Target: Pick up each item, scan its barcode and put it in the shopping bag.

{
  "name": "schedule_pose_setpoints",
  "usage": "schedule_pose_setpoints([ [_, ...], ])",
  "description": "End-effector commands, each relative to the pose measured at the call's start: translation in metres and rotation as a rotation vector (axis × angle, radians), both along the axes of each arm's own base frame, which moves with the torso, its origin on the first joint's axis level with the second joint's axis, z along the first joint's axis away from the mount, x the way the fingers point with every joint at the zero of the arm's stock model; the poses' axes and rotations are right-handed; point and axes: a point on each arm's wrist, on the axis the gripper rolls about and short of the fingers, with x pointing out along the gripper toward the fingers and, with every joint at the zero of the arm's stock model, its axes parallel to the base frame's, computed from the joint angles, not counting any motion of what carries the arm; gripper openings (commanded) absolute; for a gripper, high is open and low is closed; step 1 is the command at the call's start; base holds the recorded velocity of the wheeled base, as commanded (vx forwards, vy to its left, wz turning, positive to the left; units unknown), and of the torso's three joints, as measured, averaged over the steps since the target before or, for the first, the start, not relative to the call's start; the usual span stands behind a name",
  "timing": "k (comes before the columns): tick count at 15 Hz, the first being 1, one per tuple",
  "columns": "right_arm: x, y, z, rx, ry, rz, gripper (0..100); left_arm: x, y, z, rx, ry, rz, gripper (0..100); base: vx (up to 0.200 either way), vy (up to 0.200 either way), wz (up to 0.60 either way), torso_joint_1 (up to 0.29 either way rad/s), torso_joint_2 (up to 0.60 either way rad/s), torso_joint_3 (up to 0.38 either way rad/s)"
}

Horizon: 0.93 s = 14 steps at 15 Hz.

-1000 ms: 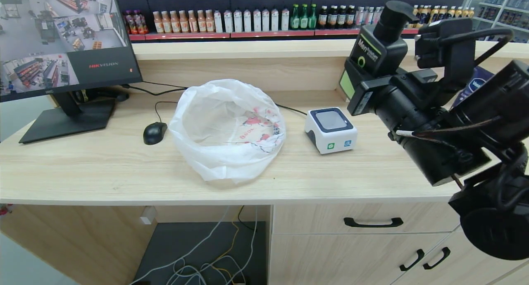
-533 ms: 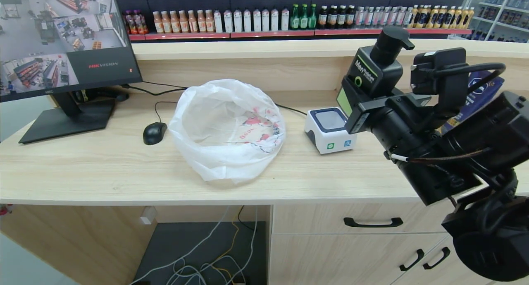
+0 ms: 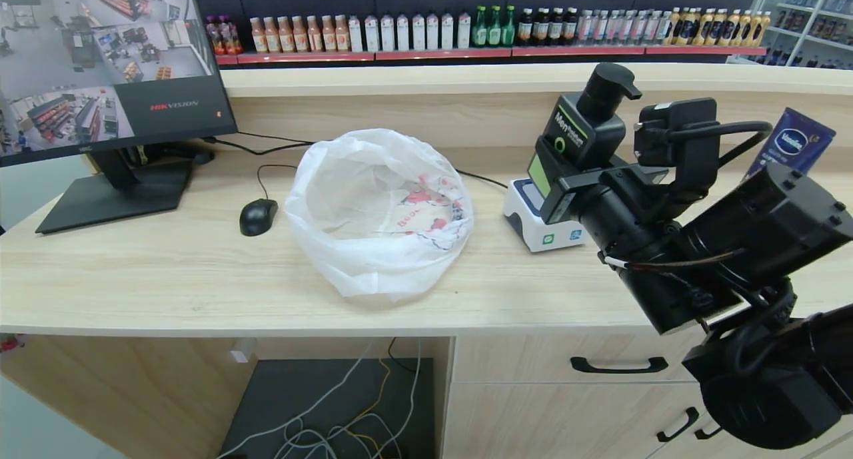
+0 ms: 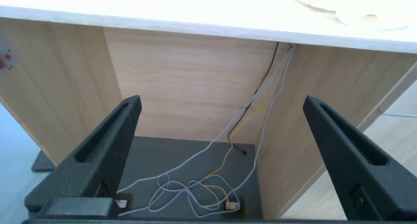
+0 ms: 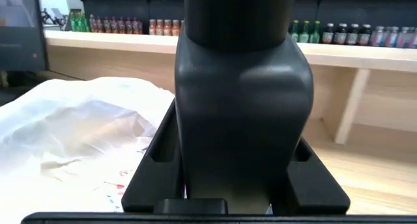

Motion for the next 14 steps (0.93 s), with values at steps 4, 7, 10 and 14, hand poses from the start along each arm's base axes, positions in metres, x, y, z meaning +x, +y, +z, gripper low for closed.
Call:
schedule_pose_setpoints([
  [4, 0.004, 0.003, 0.002, 0.007, -0.007, -0.001, 0, 0.0, 0.0, 0.0, 0.0, -0.001, 0.001, 100, 0.0, 0.2, 0.0, 0.004, 0.01, 0.001],
  [7, 0.004, 0.006, 0.005, 0.024, -0.008, 0.015, 0, 0.0, 0.0, 0.0, 0.0, -0.001, 0.001, 100, 0.0, 0.2, 0.0, 0.004, 0.0, 0.001],
  [10, 0.001, 0.03, 0.005, 0.055, 0.061, 0.12, 0, 0.0, 0.0, 0.0, 0.0, -0.001, 0.001, 100, 0.0, 0.133, 0.0, 0.003, 0.0, 0.002],
  [14, 0.025, 0.054, 0.031, 0.054, 0.148, 0.146, 0, 0.0, 0.0, 0.0, -0.002, -0.001, 0.001, 100, 0.0, 0.0, 0.0, 0.0, 0.0, 0.0],
])
